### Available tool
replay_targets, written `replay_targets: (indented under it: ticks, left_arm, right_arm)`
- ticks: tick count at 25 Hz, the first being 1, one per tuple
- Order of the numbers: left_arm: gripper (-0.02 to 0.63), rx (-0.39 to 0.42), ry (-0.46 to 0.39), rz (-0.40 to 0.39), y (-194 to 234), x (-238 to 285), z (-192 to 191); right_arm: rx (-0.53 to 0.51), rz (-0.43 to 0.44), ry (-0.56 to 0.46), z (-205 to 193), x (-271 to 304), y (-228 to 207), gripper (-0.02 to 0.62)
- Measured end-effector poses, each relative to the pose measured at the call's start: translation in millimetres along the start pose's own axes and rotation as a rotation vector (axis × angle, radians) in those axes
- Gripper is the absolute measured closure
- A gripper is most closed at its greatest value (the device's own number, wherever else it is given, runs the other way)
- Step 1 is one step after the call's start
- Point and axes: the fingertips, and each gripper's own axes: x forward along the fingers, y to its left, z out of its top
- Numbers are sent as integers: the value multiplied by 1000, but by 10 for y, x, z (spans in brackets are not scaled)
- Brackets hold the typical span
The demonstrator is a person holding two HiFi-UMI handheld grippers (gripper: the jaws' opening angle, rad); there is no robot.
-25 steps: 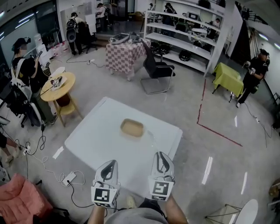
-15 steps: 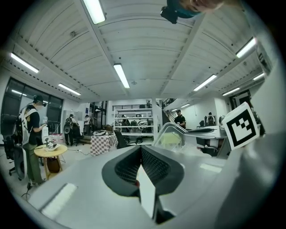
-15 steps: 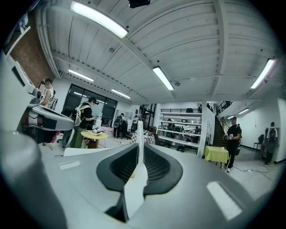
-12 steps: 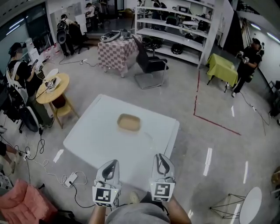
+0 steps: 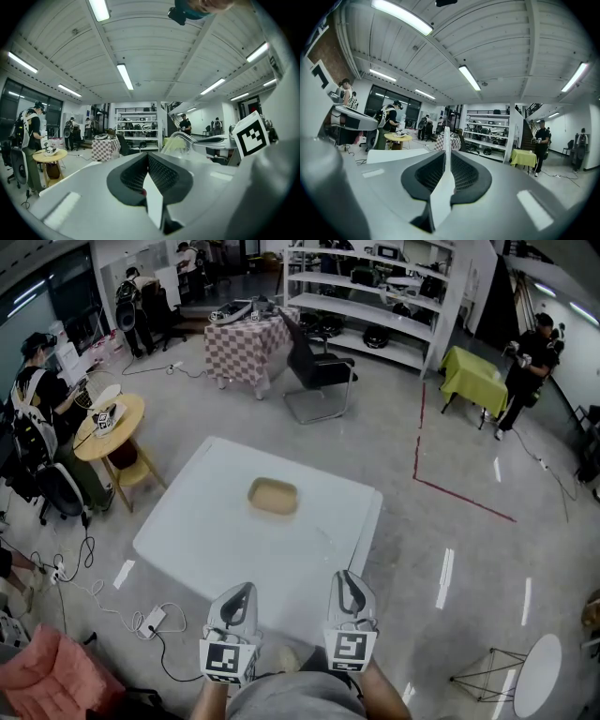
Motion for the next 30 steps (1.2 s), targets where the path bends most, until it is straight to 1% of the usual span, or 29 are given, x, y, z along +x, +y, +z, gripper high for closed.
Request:
replay_targets:
  ticks: [5, 11, 25, 30]
  left_arm:
    - [594, 0, 0, 1, -5, 32, -5]
    - [594, 1, -2, 1, 8, 29, -38]
    - [594, 0, 1, 0, -51, 66, -45]
    - [594, -11, 6, 1, -34, 100, -61]
  right_arm:
    - [-3, 7, -16, 12, 30, 5, 555]
    - [-13, 10, 5, -46, 26, 23, 555]
    - [-11, 10, -10, -41, 31, -43, 556]
    - [-16, 17, 16, -90, 57, -54, 557]
